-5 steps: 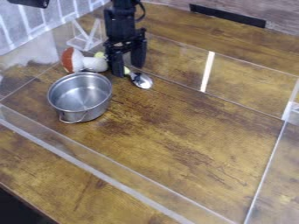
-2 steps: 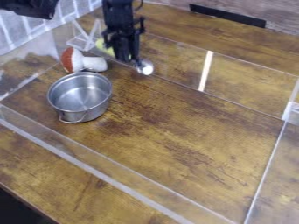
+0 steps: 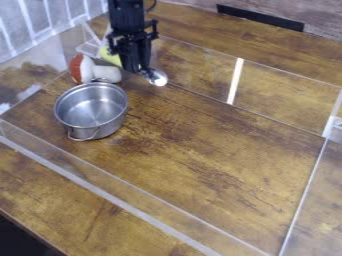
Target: Move the green spoon to the left
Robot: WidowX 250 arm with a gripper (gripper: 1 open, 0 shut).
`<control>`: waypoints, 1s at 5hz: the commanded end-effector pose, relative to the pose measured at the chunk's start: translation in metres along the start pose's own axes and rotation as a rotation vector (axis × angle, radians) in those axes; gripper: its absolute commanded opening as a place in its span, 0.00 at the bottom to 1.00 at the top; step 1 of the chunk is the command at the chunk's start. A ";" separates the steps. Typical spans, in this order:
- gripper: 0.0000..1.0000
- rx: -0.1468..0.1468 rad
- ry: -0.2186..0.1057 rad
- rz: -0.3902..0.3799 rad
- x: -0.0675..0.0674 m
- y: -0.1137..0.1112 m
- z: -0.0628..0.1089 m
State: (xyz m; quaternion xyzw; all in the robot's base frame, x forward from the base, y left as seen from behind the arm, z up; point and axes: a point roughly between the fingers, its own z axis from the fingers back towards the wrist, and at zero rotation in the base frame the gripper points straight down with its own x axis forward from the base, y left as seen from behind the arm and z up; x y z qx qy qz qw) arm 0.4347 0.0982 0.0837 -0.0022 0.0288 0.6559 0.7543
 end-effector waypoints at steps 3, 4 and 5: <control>0.00 -0.140 -0.063 0.067 0.008 0.044 0.095; 0.00 -0.144 -0.058 0.049 0.022 0.059 0.090; 0.00 -0.146 -0.052 0.036 0.030 0.067 0.082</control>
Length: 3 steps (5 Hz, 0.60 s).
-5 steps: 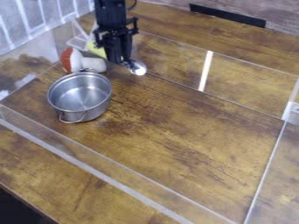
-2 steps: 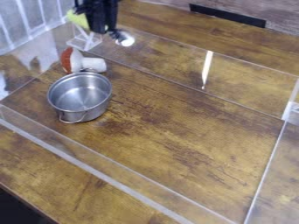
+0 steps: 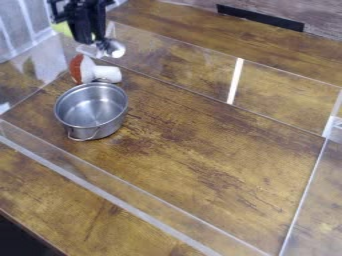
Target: Move the green spoon to the left
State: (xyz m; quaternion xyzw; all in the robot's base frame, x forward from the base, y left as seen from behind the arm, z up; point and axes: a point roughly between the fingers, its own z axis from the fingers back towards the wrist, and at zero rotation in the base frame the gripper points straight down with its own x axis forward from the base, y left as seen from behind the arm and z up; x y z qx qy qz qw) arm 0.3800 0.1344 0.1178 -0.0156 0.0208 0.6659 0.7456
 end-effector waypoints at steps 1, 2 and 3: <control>0.00 -0.118 -0.035 0.010 0.004 0.011 0.047; 0.00 -0.119 -0.009 0.011 0.005 0.012 0.043; 0.00 -0.120 0.010 0.018 0.000 0.018 0.038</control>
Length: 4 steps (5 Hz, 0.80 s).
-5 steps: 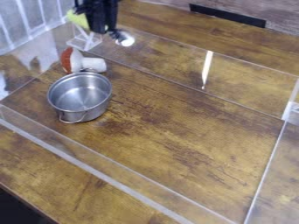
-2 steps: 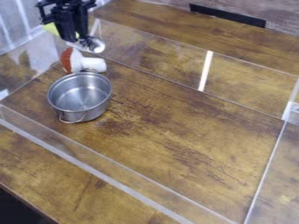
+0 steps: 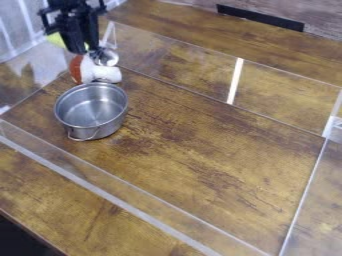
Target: Move the green spoon to the left
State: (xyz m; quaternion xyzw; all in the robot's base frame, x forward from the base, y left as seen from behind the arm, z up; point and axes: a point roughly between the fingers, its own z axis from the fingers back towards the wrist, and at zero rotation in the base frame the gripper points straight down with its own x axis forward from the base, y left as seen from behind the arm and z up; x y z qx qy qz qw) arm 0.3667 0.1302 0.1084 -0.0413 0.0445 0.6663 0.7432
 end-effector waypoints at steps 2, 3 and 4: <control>0.00 -0.111 0.018 -0.008 0.007 0.010 0.068; 0.00 -0.105 0.052 -0.078 0.004 0.012 0.070; 0.00 -0.083 0.064 -0.139 -0.011 0.016 0.068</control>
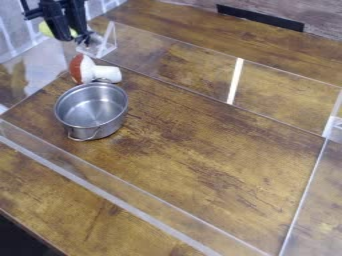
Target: Move the green spoon to the left
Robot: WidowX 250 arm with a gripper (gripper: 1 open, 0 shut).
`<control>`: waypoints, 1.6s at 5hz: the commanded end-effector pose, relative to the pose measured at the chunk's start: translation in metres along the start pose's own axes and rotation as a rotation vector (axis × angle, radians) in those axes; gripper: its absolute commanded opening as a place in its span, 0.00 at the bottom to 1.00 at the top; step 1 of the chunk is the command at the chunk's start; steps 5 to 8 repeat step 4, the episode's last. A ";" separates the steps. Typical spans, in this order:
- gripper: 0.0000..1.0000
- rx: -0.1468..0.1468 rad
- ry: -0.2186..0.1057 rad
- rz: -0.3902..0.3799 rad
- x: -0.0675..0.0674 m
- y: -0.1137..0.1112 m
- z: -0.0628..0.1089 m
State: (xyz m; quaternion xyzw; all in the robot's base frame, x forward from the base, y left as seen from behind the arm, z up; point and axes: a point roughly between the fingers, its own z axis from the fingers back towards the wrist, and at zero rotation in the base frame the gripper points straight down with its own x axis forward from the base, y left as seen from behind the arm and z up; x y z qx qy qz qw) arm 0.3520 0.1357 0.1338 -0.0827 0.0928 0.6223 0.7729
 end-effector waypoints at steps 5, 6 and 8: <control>0.00 -0.038 -0.019 -0.182 -0.055 0.015 0.020; 0.00 -0.038 -0.019 -0.182 -0.055 0.015 0.020; 0.00 -0.038 -0.019 -0.182 -0.055 0.015 0.020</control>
